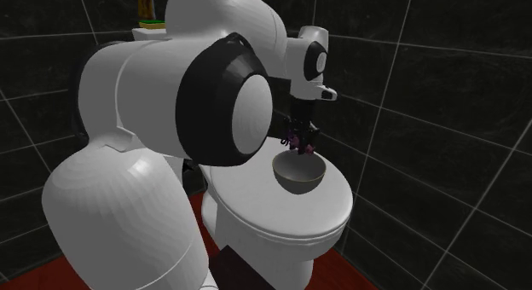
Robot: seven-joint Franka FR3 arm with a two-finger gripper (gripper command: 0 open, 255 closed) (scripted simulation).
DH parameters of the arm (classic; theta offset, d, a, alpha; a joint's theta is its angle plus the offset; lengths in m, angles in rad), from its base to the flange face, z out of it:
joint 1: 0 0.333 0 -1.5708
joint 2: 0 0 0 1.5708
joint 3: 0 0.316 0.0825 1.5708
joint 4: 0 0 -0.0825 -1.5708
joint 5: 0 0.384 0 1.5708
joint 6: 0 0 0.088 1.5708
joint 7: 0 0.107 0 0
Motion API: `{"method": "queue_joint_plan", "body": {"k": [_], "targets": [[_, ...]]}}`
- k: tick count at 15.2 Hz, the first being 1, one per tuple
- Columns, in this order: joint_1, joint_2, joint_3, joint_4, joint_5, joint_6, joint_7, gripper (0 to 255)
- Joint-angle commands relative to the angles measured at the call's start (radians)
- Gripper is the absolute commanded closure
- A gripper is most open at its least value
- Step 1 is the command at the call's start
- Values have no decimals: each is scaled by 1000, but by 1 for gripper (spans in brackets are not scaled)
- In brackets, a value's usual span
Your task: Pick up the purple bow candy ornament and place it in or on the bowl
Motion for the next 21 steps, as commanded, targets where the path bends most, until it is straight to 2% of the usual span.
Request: {"method": "queue_joint_plan", "body": {"k": [1,10,17,18,21], "targets": [[-3,3,-3,-22,-3,25,-7,255],[0,28,1,-117,-12,142,0,255],[0,28,1,-117,-12,142,0,255],[0,28,1,-117,-12,142,0,0],[0,28,1,-117,-12,142,0,0]]}}
